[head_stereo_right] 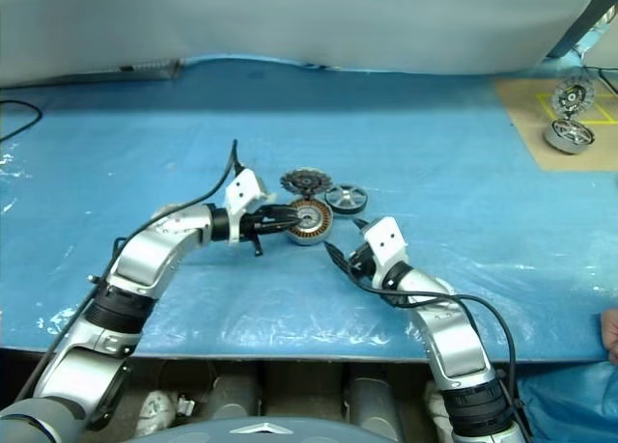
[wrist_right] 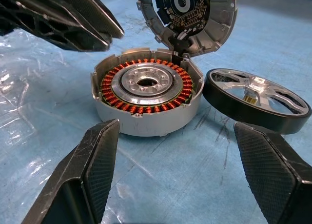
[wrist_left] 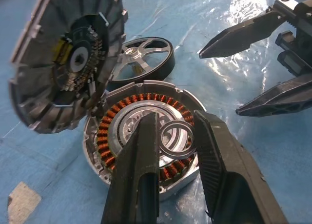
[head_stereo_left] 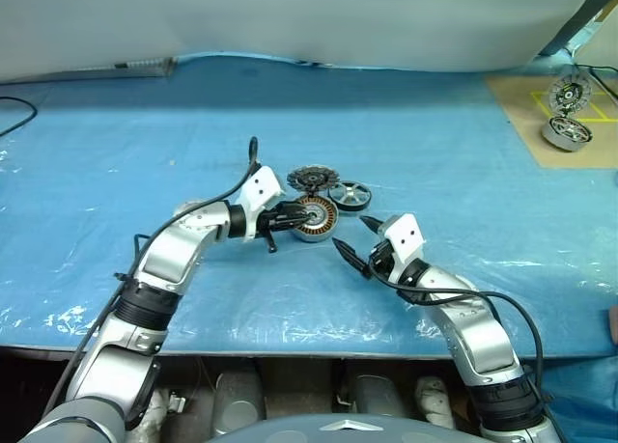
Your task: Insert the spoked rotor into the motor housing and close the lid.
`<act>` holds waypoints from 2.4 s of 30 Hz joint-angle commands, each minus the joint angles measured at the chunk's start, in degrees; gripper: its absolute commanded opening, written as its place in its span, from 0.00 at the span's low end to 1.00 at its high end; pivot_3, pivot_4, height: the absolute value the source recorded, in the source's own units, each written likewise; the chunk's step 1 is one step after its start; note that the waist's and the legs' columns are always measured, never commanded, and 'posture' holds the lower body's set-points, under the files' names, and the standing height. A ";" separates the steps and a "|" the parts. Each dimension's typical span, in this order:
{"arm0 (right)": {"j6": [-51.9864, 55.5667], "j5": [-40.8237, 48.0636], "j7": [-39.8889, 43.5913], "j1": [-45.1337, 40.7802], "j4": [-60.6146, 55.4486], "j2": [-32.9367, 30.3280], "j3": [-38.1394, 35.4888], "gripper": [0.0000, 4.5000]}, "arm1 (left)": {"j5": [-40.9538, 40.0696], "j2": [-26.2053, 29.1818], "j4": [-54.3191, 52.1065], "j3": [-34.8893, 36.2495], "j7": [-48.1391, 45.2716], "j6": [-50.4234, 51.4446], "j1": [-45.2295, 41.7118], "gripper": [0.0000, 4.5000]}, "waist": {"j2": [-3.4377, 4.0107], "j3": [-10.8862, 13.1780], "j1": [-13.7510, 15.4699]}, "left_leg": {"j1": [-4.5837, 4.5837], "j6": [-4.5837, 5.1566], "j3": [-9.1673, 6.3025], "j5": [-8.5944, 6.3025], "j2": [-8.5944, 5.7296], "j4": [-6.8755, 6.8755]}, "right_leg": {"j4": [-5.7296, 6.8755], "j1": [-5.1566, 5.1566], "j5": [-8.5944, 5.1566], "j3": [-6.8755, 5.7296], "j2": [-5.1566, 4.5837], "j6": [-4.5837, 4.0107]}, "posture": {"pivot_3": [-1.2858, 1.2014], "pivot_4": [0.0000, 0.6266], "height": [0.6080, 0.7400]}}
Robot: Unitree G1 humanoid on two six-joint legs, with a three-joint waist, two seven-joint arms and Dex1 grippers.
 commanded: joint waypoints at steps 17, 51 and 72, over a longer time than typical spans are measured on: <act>-0.82 -0.85 -0.45 -1.21 -0.87 0.11 0.36 0.88 | 7.30 -6.40 14.74 -1.66 5.24 -10.71 -5.70 0.15 | 0.00 0.00 0.01 | -0.14 0.00 -0.02 0.00 -0.01 0.01 | -0.01 0.00 0.01 0.01 0.00 0.02 | 0.52 0.24 1.00; 7.13 1.48 -0.70 -5.41 -3.05 0.02 -0.61 0.51 | -3.89 -2.42 -3.87 6.31 2.08 -7.16 8.15 0.00 | 0.02 0.00 -0.10 | -0.13 0.00 -0.01 0.00 0.01 -0.01 | -0.01 0.00 0.00 0.00 0.01 0.00 | 0.52 0.24 1.00; 29.59 3.88 -0.58 -19.53 -8.99 -2.04 5.47 0.01 | -3.37 -2.05 -8.65 10.45 8.75 -19.71 27.22 0.00 | 0.05 0.01 -0.07 | 0.15 0.00 0.00 0.00 0.03 -0.03 | -0.01 -0.01 0.00 0.01 0.02 0.02 | 0.52 0.24 1.00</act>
